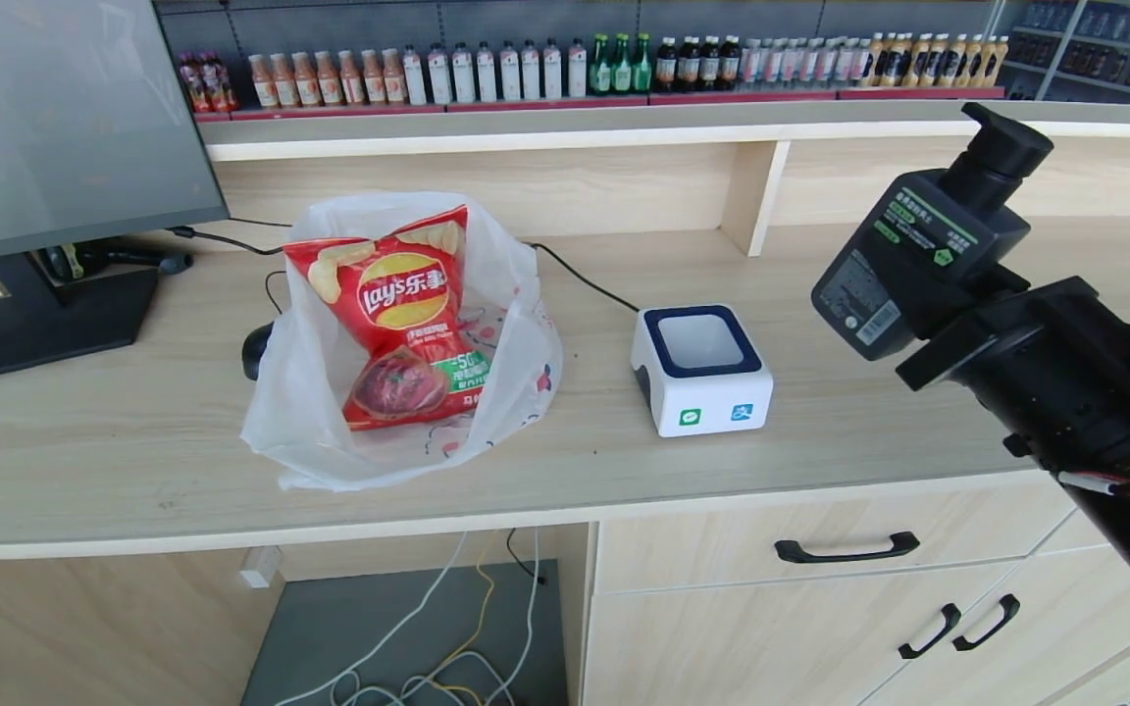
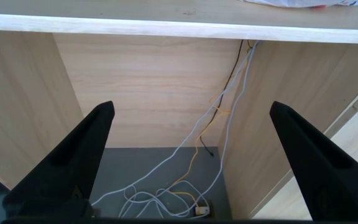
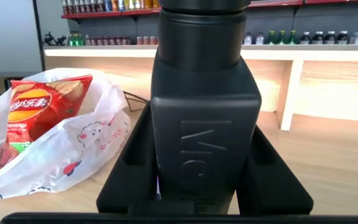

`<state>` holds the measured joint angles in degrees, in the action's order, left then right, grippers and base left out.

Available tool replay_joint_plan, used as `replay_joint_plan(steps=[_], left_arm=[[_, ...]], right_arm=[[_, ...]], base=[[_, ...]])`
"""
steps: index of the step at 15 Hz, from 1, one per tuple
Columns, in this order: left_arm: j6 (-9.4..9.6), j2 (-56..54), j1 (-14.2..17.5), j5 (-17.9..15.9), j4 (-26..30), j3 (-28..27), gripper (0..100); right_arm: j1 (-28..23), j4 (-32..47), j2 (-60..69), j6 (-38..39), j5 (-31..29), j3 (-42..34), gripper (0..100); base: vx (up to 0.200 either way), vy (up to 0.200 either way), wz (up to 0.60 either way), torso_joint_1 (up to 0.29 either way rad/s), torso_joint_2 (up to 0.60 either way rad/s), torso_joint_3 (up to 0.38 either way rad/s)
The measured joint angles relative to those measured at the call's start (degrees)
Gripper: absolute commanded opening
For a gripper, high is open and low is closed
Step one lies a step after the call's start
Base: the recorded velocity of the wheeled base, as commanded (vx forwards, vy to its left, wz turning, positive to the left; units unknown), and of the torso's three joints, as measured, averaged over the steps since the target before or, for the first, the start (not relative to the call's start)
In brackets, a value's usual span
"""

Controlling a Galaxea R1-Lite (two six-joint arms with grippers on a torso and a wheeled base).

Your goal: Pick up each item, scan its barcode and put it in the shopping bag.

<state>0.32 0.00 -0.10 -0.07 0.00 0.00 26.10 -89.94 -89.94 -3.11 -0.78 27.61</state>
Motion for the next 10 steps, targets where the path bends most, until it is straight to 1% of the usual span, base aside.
replay_joint_plan(steps=[10], left_arm=[[-0.21, 0.0, 0.0, 0.0, 0.0, 0.0, 100]], right_arm=[[0.2, 0.0, 2.2, 0.0, -0.1, 0.6, 0]], base=[[0.0, 0.2, 0.0, 0.001, 0.0, 0.002]])
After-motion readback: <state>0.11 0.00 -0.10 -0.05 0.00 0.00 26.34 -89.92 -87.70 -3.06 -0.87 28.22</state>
